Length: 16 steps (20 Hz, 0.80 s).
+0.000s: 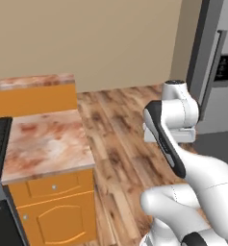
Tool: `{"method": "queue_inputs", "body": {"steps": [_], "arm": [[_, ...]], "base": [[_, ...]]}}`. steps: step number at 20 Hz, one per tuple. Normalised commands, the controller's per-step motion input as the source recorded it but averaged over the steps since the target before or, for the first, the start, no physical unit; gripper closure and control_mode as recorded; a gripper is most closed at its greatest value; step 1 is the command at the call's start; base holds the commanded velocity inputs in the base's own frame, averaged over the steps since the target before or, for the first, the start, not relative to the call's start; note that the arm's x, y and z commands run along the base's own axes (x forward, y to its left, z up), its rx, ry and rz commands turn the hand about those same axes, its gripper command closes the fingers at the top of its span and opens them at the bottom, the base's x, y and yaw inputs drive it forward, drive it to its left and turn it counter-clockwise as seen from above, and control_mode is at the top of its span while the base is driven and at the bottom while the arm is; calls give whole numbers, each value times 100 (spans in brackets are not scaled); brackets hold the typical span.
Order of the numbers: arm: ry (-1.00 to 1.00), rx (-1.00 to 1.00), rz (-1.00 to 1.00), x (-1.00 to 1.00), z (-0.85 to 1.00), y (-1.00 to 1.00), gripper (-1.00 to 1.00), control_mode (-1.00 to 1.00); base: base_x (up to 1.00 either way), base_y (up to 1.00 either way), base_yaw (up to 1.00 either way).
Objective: Place the cold items (mango and squash) from the fridge in one tupperware on the dining counter. Place the warm items (kebab skewer and hot dog) in the stove area in another tupperware.
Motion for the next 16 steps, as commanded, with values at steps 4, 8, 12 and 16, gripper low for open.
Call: {"method": "queue_inputs", "body": {"steps": [4, 8, 12, 16], "arm": [[0, 0, 0, 0, 0, 0, 100, 100], [0, 0, 0, 0, 0, 0, 100, 100], [0, 0, 0, 0, 0, 0, 100, 100], [0, 0, 0, 0, 0, 0, 100, 100]], "base": [[79, -40, 10], [65, -46, 23], [50, -55, 11], [64, 11, -13]]}}
